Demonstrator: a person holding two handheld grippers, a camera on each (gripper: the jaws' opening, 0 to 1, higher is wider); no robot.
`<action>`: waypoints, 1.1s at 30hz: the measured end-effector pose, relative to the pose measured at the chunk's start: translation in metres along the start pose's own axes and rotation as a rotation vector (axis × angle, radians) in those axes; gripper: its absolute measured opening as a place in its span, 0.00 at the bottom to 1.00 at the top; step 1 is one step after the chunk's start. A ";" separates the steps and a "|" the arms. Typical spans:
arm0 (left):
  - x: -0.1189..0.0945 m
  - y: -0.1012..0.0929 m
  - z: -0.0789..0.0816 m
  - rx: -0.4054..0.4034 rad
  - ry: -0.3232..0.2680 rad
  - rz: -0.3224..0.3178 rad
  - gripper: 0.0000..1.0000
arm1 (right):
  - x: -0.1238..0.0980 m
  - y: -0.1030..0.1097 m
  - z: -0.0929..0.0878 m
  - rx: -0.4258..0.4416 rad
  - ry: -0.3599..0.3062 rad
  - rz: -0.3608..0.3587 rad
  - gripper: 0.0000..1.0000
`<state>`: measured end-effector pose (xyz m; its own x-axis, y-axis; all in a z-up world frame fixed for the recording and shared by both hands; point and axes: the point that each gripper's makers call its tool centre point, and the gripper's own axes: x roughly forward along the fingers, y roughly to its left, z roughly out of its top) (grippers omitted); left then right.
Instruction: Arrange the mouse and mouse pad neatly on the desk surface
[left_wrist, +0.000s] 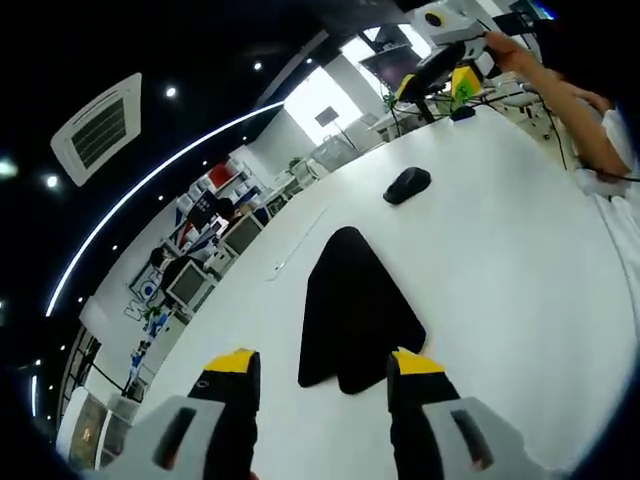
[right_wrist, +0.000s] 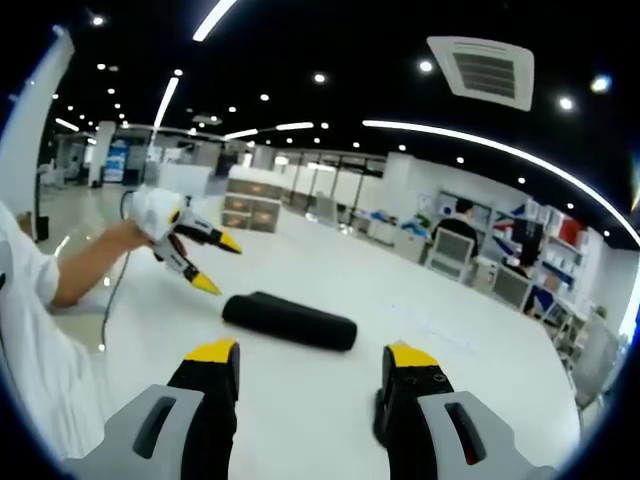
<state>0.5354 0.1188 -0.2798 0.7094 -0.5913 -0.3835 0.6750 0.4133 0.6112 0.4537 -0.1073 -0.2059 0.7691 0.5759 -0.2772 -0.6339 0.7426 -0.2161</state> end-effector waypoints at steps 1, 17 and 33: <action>0.000 0.000 0.000 0.001 0.000 0.001 0.51 | 0.000 0.000 0.000 -0.001 0.000 0.000 0.55; 0.026 -0.006 -0.013 0.008 0.008 0.016 0.51 | 0.005 0.001 -0.002 0.004 0.008 0.004 0.55; 0.048 -0.003 -0.021 -0.006 -0.012 0.044 0.46 | 0.011 0.006 -0.007 0.000 0.028 0.017 0.55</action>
<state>0.5719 0.1035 -0.3146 0.7357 -0.5807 -0.3485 0.6448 0.4431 0.6229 0.4584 -0.0989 -0.2167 0.7556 0.5788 -0.3067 -0.6469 0.7328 -0.2108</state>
